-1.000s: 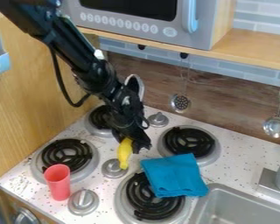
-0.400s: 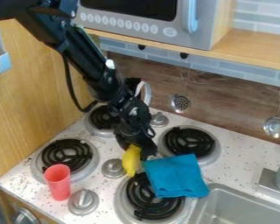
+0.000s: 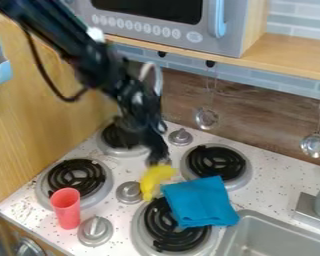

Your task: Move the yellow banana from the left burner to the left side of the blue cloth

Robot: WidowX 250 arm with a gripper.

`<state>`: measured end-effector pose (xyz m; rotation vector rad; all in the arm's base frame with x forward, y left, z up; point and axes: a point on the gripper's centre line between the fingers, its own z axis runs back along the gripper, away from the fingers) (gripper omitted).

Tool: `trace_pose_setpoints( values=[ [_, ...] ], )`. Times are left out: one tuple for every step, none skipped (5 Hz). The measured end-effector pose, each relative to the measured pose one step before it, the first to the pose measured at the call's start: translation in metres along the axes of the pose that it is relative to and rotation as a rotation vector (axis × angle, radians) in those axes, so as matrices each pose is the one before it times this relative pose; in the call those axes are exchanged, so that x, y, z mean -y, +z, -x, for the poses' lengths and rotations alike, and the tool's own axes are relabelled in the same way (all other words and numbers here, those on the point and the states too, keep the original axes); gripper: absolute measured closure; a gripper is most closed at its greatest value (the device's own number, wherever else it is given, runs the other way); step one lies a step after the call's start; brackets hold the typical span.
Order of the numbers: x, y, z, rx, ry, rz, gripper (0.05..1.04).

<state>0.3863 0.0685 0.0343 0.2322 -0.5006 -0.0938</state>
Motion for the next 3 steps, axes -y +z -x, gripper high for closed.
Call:
trace_pose_setpoints(
  values=[
    [-0.02929,0.04886,0.01567,-0.0679,-0.1134,0.0003,0.082],
    [-0.00561,0.02936,0.02847,-0.2107,-0.0505,0.1796,0.082],
    [0.00241,0.00922,0.03804,-0.1574,-0.0060,0.1529,0.082]
  ],
)
